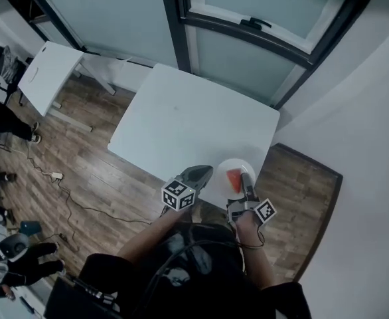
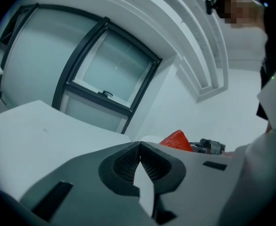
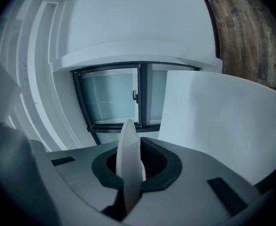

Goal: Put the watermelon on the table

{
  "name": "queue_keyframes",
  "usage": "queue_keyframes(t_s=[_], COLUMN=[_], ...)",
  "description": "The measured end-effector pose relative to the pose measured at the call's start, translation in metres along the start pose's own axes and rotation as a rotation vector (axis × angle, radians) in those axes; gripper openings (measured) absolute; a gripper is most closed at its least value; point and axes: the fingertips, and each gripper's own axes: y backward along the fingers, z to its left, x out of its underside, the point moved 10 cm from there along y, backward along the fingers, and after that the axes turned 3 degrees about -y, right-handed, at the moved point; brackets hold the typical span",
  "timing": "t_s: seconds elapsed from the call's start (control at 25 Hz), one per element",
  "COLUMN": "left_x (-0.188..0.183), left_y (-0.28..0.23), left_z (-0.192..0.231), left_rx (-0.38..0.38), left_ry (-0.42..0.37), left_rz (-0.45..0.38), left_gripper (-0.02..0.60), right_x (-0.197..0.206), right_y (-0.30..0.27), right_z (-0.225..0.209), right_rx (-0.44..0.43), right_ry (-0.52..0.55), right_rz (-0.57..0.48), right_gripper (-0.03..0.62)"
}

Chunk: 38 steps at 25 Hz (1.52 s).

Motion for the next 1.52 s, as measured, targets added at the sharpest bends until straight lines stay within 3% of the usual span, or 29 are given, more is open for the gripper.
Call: queue_keyframes(t_s=[0.12,0.44,0.56,0.76,1.04,1.16,1.28,1.52], left_x=[0.007,0.030,0.029,0.024,0.022,0.022,0.021,0.021], left_y=[-0.034,-0.093,-0.109,-0.123,-0.116,-0.111,-0.111,-0.111], left_z=[0.013,0.049,0.057,0.074,0.093,0.095,0.093,0.088], left_rx=[-0.016,0.034,0.069,0.089,0.071,0.078,0.090,0.107], left_ry=[-0.080,0.010,-0.025,-0.021,-0.003,-0.001,0.000,0.005], left_rz=[0.020,0.173,0.209,0.235,0.246,0.249,0.248,0.243], left_gripper=[0.003,0.003,0.003,0.003,0.003,0.003,0.003,0.004], right_x=[-0.030,-0.061,-0.077,-0.099,-0.104,-0.104,-0.107,-0.112], right_y=[-0.026,-0.078,-0.101,-0.129,-0.152,-0.159,-0.166,-0.170], right_z=[-0.013,-0.064,-0.088,-0.123,-0.137,-0.130,-0.120,-0.107], right_rx=[0.042,0.118,0.141,0.273,0.437,0.556,0.682,0.885], right_ry=[0.034,0.001,-0.011,-0.043,-0.035,0.128,0.348,0.710], right_rz=[0.019,-0.078,-0.143,-0.271,-0.354,-0.323,-0.225,-0.096], right_gripper=[0.025,0.025,0.025,0.025,0.025,0.037,0.070,0.192])
